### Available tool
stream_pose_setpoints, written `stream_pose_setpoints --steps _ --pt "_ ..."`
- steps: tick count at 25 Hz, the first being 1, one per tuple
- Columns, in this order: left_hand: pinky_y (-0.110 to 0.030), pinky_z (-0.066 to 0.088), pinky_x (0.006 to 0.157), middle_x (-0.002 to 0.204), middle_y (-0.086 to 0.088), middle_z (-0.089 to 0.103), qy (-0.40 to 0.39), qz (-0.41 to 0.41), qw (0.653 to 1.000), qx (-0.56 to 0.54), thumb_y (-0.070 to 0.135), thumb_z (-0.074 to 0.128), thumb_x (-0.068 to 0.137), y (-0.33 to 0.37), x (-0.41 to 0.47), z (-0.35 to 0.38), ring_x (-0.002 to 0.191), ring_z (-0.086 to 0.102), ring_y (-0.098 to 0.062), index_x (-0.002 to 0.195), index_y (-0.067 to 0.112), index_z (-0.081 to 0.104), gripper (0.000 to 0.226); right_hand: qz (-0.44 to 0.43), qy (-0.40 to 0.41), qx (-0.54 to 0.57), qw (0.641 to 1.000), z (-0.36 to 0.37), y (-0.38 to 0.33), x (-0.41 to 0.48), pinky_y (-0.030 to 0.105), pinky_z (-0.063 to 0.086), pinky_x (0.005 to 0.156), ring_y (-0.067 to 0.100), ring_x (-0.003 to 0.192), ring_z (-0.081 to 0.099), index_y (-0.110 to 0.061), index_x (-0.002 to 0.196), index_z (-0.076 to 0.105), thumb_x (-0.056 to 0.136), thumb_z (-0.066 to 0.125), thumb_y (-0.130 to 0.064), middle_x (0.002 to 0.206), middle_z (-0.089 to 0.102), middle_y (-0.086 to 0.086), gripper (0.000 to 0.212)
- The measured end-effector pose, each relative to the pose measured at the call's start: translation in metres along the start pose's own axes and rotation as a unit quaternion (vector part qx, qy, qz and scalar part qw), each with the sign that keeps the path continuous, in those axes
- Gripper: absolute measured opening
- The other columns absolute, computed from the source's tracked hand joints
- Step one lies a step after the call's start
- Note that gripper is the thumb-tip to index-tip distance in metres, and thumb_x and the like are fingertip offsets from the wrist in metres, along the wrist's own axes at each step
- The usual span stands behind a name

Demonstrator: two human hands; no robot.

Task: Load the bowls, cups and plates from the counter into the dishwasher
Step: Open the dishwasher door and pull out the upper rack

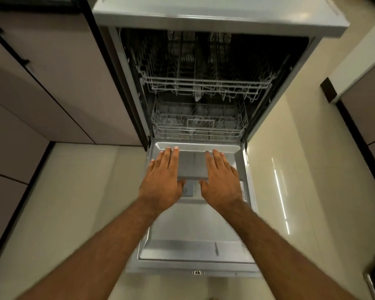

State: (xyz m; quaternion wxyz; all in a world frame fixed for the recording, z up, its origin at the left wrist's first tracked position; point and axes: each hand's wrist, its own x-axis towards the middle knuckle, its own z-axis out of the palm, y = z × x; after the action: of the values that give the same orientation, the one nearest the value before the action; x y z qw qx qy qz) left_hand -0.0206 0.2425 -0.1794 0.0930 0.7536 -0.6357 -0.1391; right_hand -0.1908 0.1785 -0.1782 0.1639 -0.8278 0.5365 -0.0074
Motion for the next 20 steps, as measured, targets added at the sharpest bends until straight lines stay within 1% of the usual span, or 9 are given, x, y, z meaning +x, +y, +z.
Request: stream_pose_setpoints --steps 4,7,10,12,13,16,18,20 --pt "-0.048 0.01 0.129 0.173 -0.008 -0.001 0.033 0.013 0.999 0.018 0.052 0.054 0.1 0.007 0.054 -0.038 0.159 0.0 -0.027 0.163 0.017 -0.011 0.098 -0.013 0.044 -0.027 0.999 -0.041 0.0 0.05 0.05 0.016 0.124 0.024 0.156 0.0 -0.02 0.16 0.004 0.096 0.059 -0.038 0.17 -0.002 0.005 0.085" --pt "-0.048 0.008 0.129 0.173 -0.01 -0.002 0.052 0.024 0.997 0.048 0.054 0.052 0.1 0.009 0.095 -0.051 0.159 0.0 -0.028 0.163 0.016 -0.012 0.097 -0.026 0.074 -0.035 0.996 -0.062 0.006 0.094 0.053 0.017 0.122 0.027 0.156 0.002 -0.019 0.16 0.007 0.094 0.062 -0.036 0.169 0.001 0.007 0.087" --pt "-0.052 0.008 0.128 0.172 -0.012 -0.002 0.072 0.016 0.995 0.066 0.056 0.051 0.1 0.005 0.148 -0.053 0.159 0.003 -0.032 0.163 0.014 -0.009 0.097 -0.017 0.083 -0.064 0.994 -0.075 0.021 0.145 0.053 0.009 0.124 0.029 0.156 -0.001 -0.018 0.16 -0.001 0.091 0.065 -0.034 0.169 -0.003 0.009 0.097" --pt "-0.054 0.012 0.127 0.172 -0.014 -0.001 0.098 -0.014 0.992 0.081 0.051 0.055 0.099 0.001 0.186 -0.055 0.158 0.005 -0.034 0.163 0.012 -0.005 0.096 -0.006 0.084 -0.088 0.992 -0.079 0.033 0.178 0.052 0.003 0.125 0.029 0.155 -0.005 -0.017 0.16 -0.004 0.091 0.066 -0.034 0.169 -0.005 0.01 0.099" --pt "-0.055 0.012 0.127 0.172 -0.014 -0.001 0.099 -0.029 0.991 0.09 0.049 0.057 0.099 -0.001 0.205 -0.056 0.158 0.005 -0.035 0.163 0.012 -0.004 0.096 -0.003 0.093 -0.097 0.991 -0.082 0.039 0.194 0.052 0.002 0.125 0.029 0.155 -0.005 -0.016 0.16 -0.003 0.09 0.066 -0.033 0.169 -0.005 0.011 0.1" --pt "-0.057 0.014 0.126 0.172 -0.015 0.001 0.081 -0.048 0.99 0.106 0.046 0.063 0.095 -0.011 0.254 -0.063 0.158 0.006 -0.037 0.164 0.016 -0.002 0.099 -0.013 0.122 -0.083 0.989 -0.09 0.063 0.238 0.052 0.006 0.125 0.032 0.155 0.0 -0.013 0.161 0.006 0.09 0.066 -0.029 0.168 0.003 0.014 0.094" --pt "-0.059 0.013 0.126 0.172 -0.012 0.001 0.055 -0.056 0.99 0.114 0.047 0.064 0.094 -0.019 0.274 -0.066 0.158 0.005 -0.038 0.164 0.019 0.001 0.099 -0.017 0.099 -0.087 0.991 -0.093 0.081 0.258 0.05 0.007 0.126 0.033 0.155 0.003 -0.01 0.16 0.007 0.09 0.066 -0.031 0.168 0.009 0.015 0.094" --pt "-0.061 0.013 0.125 0.172 -0.011 0.004 0.025 -0.065 0.989 0.127 0.047 0.064 0.094 -0.026 0.285 -0.065 0.158 0.006 -0.038 0.164 0.019 0.007 0.095 -0.026 0.079 -0.106 0.991 -0.092 0.093 0.27 0.05 0.011 0.125 0.035 0.153 0.013 -0.007 0.159 0.014 0.087 0.069 -0.035 0.163 0.023 0.016 0.095"
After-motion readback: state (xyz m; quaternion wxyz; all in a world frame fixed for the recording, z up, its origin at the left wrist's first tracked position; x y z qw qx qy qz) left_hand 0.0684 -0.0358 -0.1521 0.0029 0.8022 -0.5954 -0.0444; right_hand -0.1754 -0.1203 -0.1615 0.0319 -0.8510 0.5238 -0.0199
